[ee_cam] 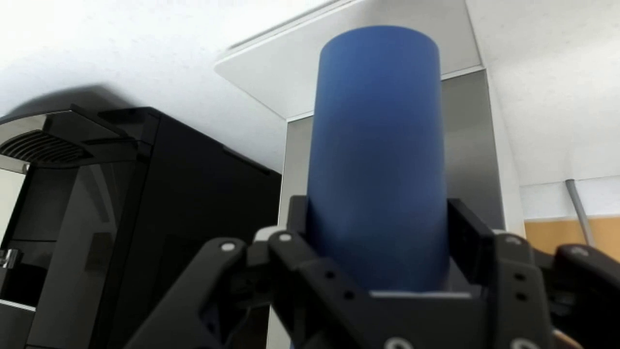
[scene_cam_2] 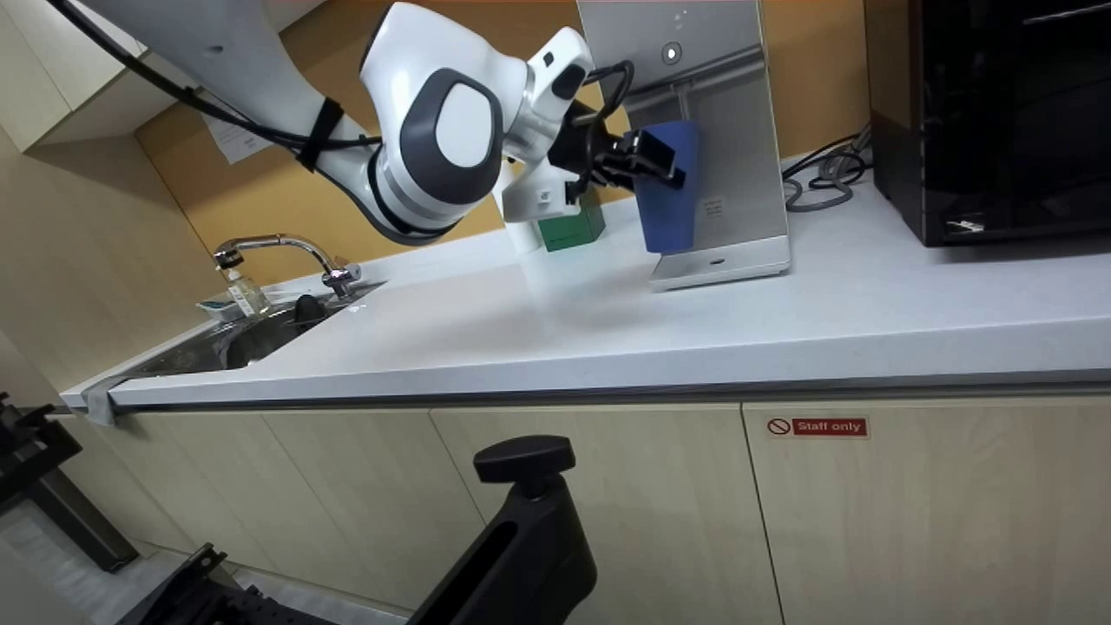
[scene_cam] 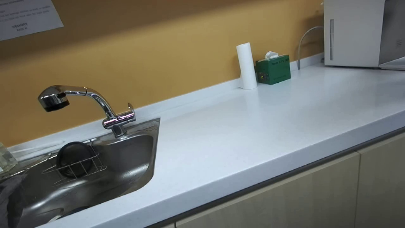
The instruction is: Put the cup under the tap dispenser
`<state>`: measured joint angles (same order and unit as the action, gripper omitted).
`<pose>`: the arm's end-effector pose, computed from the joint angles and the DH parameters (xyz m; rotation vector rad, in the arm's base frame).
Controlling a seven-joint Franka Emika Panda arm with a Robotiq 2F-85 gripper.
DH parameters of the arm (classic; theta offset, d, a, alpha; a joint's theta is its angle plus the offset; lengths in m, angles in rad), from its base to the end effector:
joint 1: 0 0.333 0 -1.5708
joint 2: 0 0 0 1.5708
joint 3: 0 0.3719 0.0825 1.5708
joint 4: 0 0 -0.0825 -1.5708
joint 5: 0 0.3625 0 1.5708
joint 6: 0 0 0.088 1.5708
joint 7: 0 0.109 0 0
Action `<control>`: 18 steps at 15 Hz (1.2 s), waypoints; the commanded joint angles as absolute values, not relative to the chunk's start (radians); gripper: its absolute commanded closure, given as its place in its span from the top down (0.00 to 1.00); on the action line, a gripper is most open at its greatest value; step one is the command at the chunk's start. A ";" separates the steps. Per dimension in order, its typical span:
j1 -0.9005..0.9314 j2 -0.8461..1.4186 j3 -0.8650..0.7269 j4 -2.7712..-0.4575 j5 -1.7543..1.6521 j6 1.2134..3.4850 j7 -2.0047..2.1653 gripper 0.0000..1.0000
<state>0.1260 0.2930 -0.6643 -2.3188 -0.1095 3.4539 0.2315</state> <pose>0.5145 -0.2601 0.4177 2.4920 -0.6921 1.1841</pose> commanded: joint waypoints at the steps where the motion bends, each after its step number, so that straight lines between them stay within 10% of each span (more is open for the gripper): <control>1: 0.151 0.309 -0.687 -2.299 -0.068 3.454 0.215 0.45; 7: 0.131 0.308 -0.665 -2.307 -0.080 3.454 0.223 0.45; 8: 0.131 0.309 -0.664 -2.308 -0.080 3.454 0.223 0.70; 10: 0.131 0.310 -0.664 -2.309 -0.080 3.454 0.223 0.70; 11: 0.131 0.310 -0.664 -2.309 -0.080 3.454 0.223 0.45; 18: 0.103 0.326 -0.648 -2.233 -0.096 3.454 0.201 0.45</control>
